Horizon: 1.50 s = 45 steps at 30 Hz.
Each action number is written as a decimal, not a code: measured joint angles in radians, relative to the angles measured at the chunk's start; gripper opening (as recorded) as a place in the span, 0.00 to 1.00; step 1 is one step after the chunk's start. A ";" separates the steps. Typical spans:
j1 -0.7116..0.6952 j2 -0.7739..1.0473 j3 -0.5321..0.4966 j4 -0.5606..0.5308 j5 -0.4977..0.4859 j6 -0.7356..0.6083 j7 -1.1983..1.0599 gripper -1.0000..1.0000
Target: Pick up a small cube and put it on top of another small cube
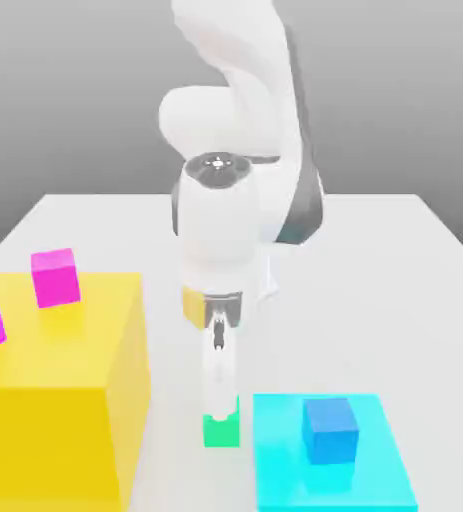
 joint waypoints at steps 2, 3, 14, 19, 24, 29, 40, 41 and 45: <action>0.054 0.071 -0.064 0.014 -0.043 0.057 0.035 0.50; 0.083 0.107 -0.096 0.021 -0.057 0.086 0.046 0.50; 0.054 0.039 -0.055 0.007 -0.004 0.035 0.006 0.00; 0.018 -0.108 -0.015 -0.017 0.129 -0.088 -0.120 0.00; -0.002 -0.183 -0.024 0.065 0.149 -0.210 -0.341 0.00; -0.018 -0.279 -0.058 0.171 0.132 -0.372 -0.562 0.00; -0.154 -0.559 -0.212 0.309 0.105 -0.823 -0.765 0.00; -0.172 -0.586 -0.229 0.313 0.106 -0.864 -0.766 0.00; -0.206 -0.571 -0.260 0.240 0.123 -0.803 -0.742 0.00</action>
